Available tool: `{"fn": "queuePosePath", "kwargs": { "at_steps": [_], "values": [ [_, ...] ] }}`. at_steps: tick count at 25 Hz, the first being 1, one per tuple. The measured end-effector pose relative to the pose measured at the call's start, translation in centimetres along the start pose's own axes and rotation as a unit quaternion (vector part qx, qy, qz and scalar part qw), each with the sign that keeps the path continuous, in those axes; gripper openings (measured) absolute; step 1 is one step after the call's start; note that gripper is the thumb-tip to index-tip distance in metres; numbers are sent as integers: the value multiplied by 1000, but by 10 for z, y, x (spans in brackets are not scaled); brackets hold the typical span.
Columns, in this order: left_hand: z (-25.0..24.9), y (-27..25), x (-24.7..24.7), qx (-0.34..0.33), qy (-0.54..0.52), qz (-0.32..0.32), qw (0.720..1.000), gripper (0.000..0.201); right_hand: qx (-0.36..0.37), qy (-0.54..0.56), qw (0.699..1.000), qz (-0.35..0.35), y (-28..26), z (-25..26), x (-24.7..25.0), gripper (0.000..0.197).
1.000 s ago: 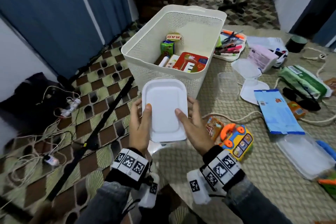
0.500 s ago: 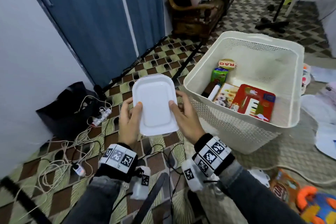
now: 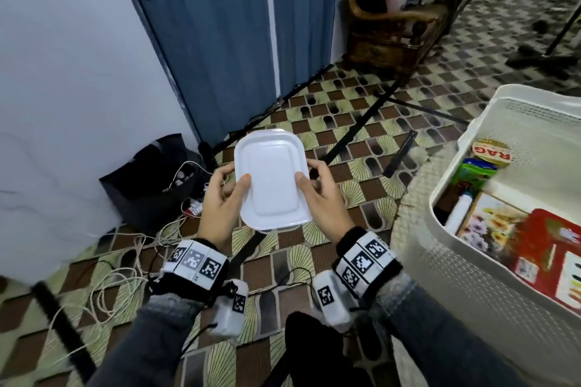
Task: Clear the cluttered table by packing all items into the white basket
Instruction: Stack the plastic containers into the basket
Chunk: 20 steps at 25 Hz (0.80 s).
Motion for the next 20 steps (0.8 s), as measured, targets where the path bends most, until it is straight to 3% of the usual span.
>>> {"fn": "queuePosePath", "kwargs": {
  "at_steps": [8,15,20],
  "values": [
    [16,133,5,8,5,-13,1000,29,18,-11,999,-28,139,-6,-29,20],
    [21,263,-54,30,-22,35,999,29,10,0,998,-57,264,2,3,25],
    [26,308,-115,38,-18,106,993,24,-11,1,996,-89,299,-7,49,30]
  ]
}}
Point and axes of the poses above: each hand's wrist, its own y-axis towards the middle knuckle, its own x-axis out of the back of the hand, z = x × y, the point moved 10 cm from there along y, towards the middle knuckle, and after that the axes turned 11 degrees about -y, right-handed, at the moved point
